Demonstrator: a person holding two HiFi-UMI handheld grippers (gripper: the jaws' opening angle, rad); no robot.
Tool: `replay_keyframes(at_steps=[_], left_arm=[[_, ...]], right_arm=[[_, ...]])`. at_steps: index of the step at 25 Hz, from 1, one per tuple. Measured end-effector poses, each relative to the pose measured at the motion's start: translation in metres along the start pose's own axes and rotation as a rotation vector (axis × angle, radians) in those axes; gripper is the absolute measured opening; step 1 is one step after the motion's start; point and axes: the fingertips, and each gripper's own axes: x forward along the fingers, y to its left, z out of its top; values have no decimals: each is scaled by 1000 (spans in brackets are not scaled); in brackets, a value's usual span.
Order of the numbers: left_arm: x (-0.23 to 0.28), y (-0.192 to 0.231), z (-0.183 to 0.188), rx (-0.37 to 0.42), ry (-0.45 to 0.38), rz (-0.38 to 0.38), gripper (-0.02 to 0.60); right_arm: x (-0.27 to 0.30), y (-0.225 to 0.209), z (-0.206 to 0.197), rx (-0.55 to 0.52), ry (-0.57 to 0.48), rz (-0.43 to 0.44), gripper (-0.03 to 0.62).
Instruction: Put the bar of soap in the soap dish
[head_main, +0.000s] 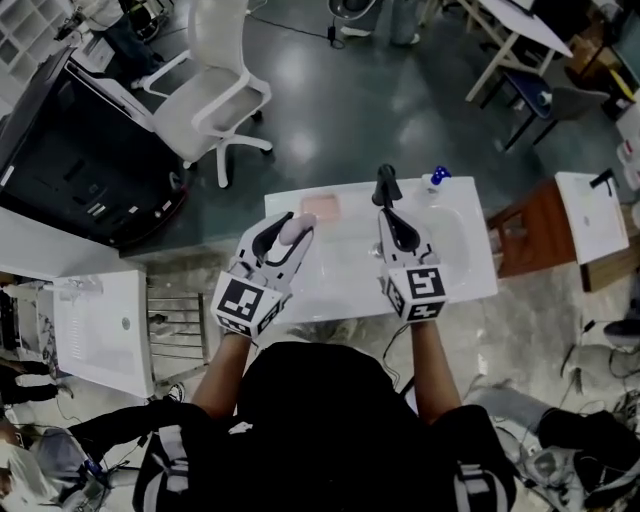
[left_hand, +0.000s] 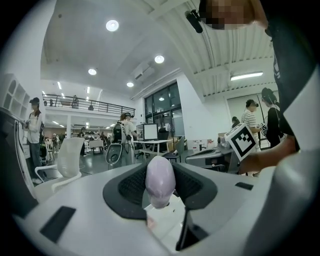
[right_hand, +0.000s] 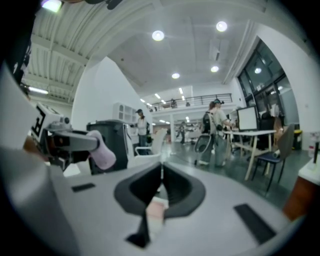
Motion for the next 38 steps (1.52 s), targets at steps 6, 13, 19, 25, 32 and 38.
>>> replay_keyframes(at_steps=[6,13,19,25,32,38], left_arm=[[8,24,-22,-34,28,-5,173],[18,56,-55,-100,73,-75,173],[36,76,-97,-126,148,-140,173],[56,77,-143,-160,226,-219,173],[82,67,-191,-210,302,-261,173],[98,66,-221,-235,342,-270,173]], right_arm=[[28,10,-10,-9,54,16,37],[56,23,-23,-3,115,-32,37],[74,23,-46,13,172,-84,37],[78,22,-73,16,249,-146,37],[70,16,-102,26,335,-189,37],[69,17,-118,35,374,-201,37]])
